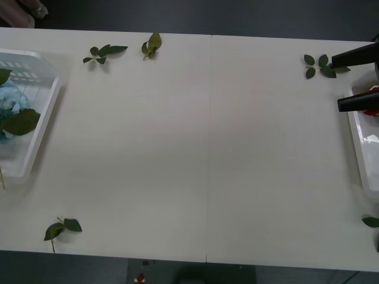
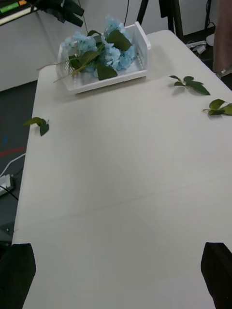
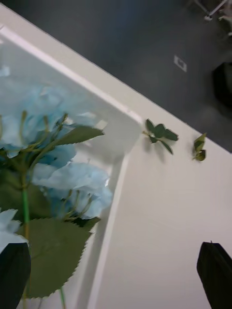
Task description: Put the red flowers into the right box and the blue flowers into the left box
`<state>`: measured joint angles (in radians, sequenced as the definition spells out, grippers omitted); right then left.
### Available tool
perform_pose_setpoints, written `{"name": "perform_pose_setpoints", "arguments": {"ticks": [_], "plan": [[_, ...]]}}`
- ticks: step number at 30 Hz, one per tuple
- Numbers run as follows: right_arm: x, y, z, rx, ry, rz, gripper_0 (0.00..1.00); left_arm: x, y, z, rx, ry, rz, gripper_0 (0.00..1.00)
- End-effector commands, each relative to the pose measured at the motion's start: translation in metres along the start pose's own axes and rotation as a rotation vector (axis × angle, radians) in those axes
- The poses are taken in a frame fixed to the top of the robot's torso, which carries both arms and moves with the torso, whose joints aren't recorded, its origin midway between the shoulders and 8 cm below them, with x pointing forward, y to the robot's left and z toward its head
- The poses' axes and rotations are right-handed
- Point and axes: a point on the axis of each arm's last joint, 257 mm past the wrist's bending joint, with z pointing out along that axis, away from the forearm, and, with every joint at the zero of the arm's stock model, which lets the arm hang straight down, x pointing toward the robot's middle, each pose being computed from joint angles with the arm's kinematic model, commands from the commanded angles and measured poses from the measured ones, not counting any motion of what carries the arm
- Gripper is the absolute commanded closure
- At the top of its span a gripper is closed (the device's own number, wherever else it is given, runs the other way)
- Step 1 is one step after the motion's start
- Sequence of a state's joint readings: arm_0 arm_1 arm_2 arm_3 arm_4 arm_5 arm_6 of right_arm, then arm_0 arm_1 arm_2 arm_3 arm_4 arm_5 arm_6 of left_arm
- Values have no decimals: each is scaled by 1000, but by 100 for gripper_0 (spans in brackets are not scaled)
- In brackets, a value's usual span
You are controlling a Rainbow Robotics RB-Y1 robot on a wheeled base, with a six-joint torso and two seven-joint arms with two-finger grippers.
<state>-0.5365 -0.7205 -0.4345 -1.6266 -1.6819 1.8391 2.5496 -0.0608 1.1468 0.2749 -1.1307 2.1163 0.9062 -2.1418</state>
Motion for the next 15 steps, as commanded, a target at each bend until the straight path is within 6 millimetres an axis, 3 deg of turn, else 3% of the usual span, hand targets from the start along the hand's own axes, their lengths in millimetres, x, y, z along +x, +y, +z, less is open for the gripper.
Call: {"name": "perform_pose_setpoints", "arguments": {"ticks": [1,7,15], "plan": [[0,-6,-19,40,55,-139,0,-16,-52,-19,66,15,137,0],[15,-8,-30,24,61,-120,0,-6,-105,-17,92,69,253,0],[35,-12,-42,11,70,-32,0,29,-191,26,187,132,381,0]]}}
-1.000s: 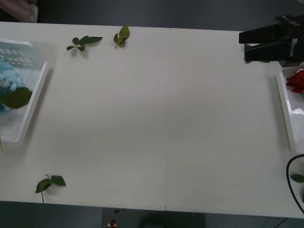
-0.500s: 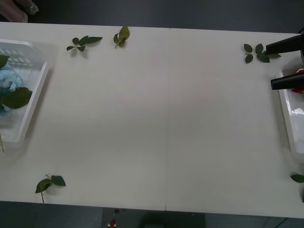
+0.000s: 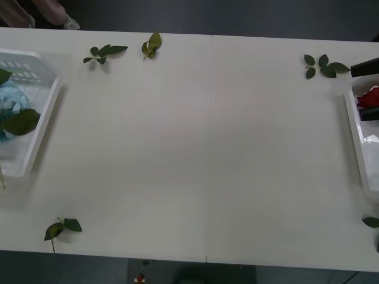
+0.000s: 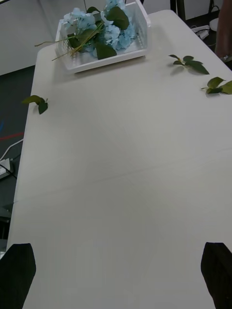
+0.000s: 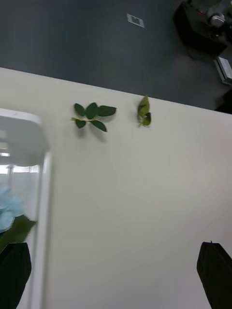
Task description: Put the red flowers into the right box and the blue flowers into the left box
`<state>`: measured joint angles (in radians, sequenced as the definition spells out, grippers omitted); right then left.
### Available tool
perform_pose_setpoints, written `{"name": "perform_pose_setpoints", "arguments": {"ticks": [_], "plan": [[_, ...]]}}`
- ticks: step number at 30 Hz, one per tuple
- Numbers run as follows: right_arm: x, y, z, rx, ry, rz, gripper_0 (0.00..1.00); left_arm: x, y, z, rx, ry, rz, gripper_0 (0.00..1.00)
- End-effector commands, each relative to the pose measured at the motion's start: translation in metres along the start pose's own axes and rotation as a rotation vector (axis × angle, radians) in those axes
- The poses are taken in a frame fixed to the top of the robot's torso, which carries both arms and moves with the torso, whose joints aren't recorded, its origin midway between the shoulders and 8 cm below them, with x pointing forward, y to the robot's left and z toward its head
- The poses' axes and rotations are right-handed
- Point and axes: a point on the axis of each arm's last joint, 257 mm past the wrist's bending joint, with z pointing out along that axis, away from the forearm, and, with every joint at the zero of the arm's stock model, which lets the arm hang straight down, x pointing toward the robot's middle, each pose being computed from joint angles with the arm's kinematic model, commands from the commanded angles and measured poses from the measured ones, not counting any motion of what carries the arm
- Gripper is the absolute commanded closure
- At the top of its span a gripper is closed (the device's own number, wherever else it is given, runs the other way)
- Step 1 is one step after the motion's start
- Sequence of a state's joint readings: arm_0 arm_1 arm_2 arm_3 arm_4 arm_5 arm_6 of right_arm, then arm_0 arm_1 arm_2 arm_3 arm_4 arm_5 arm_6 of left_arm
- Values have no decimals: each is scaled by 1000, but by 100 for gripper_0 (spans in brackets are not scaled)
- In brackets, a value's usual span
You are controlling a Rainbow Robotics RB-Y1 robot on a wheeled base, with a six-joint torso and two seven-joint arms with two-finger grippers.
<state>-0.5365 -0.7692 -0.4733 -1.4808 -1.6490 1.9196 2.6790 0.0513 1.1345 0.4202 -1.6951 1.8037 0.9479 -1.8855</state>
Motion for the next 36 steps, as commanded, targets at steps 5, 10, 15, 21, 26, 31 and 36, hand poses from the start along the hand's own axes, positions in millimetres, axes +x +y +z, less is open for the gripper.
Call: {"name": "perform_pose_setpoints", "arguments": {"ticks": [5,10,15,21,26,31,36], "plan": [[-4,-6,-18,27,24,-39,0,2,-105,62,191,28,133,0],[-3,-7,-19,35,27,-38,0,17,-167,89,329,53,157,0],[-3,-7,-19,35,27,-38,0,35,-218,103,456,65,138,0],[-3,-7,-19,35,27,-38,0,58,-272,110,579,98,156,0],[-3,-7,-19,35,27,-38,0,68,-306,109,639,116,244,0],[-3,-7,-19,35,27,-38,0,70,-332,100,679,104,335,0],[-3,-7,-19,35,27,-38,0,74,-351,95,717,103,386,0]]}}
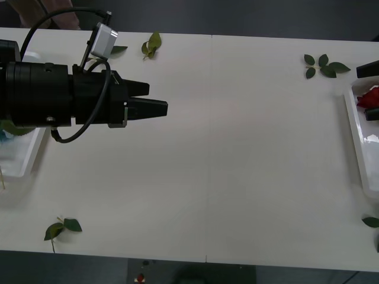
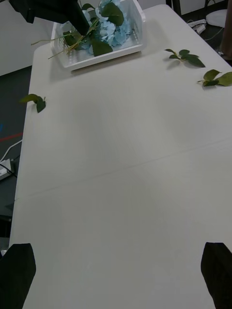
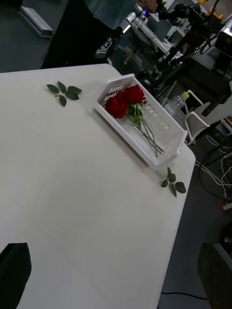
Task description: Put the red flowers into the right box and the blue flowers into the left box
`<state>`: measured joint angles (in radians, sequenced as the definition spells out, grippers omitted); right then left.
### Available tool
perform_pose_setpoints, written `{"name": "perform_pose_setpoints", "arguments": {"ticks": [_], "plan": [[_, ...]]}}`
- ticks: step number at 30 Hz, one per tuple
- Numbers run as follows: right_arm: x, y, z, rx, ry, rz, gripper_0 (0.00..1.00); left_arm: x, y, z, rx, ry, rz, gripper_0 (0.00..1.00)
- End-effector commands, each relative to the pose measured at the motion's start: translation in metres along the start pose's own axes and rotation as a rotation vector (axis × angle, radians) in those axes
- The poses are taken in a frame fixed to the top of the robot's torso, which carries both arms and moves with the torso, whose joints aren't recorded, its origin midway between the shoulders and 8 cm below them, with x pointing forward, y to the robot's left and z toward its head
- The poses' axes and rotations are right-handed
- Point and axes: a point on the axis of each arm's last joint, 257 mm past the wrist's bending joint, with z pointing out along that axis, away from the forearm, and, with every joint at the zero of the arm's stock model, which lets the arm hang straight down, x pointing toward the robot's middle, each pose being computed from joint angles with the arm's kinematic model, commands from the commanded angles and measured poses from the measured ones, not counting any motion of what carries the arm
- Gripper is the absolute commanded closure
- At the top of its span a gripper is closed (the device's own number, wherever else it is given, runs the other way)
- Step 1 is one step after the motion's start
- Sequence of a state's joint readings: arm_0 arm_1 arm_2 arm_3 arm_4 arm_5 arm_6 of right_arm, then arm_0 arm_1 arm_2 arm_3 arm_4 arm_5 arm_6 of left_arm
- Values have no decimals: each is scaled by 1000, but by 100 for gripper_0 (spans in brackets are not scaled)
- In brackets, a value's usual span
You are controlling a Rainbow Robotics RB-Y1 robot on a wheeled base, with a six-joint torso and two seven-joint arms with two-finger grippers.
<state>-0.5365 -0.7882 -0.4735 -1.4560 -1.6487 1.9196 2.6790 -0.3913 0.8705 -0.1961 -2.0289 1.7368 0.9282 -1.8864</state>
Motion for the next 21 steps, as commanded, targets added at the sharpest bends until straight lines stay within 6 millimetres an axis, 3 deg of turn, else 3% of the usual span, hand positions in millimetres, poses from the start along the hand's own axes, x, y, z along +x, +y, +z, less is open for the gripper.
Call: {"name": "perform_pose_setpoints", "arguments": {"ticks": [1,21], "plan": [[-8,-4,-13,28,18,-59,0,-14,-19,2,25,-2,117,0],[-8,-4,-13,28,18,-59,0,-5,-20,-1,32,31,177,0]]}}
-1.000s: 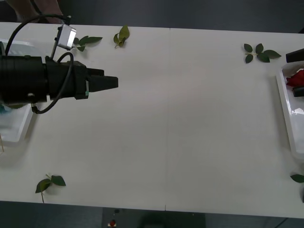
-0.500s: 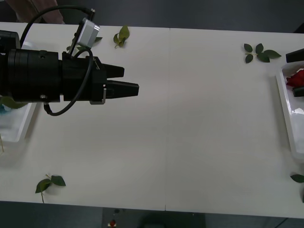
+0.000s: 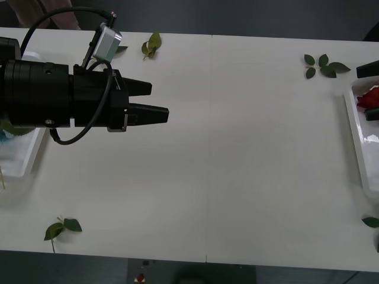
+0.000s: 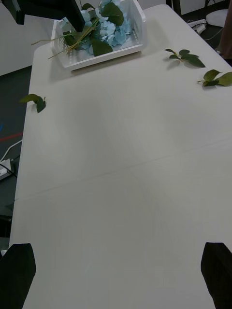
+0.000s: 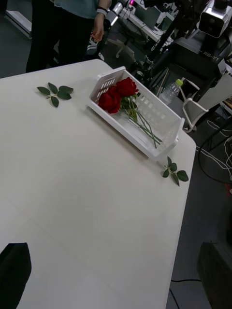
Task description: Put the red flowers into the right box and the blue flowers into the left box
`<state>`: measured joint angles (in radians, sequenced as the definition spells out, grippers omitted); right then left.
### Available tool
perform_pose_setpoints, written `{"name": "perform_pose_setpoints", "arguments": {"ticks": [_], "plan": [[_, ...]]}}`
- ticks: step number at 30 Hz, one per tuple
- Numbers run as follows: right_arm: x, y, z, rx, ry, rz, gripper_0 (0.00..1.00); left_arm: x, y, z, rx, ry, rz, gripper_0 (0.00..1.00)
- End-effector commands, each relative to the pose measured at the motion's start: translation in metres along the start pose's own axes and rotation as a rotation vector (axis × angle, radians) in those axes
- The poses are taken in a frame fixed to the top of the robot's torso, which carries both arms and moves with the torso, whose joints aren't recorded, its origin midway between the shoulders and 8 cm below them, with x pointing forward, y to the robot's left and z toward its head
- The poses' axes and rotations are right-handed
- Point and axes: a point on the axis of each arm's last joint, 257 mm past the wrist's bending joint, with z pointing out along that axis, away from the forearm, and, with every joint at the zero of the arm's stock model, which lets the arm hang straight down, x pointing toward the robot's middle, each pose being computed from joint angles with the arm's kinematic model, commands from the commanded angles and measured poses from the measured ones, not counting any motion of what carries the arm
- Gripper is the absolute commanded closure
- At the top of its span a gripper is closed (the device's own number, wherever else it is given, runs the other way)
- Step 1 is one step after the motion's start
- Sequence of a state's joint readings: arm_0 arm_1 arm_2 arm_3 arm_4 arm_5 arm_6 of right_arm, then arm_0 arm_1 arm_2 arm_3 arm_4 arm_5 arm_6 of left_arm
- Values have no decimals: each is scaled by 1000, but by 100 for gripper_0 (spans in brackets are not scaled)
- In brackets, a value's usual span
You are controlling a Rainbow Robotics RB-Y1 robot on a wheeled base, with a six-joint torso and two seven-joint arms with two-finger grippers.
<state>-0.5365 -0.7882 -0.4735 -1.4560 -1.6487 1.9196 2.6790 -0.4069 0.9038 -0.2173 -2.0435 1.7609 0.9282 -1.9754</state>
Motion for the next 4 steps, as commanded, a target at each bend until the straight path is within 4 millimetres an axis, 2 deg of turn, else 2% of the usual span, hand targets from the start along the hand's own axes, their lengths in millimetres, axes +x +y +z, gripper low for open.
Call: {"name": "perform_pose_setpoints", "arguments": {"ticks": [1,4], "plan": [[-8,-4,-13,28,18,-59,0,-9,-10,0,13,5,74,0],[-8,-4,-13,28,18,-59,0,-9,-10,0,13,5,74,0]]}}
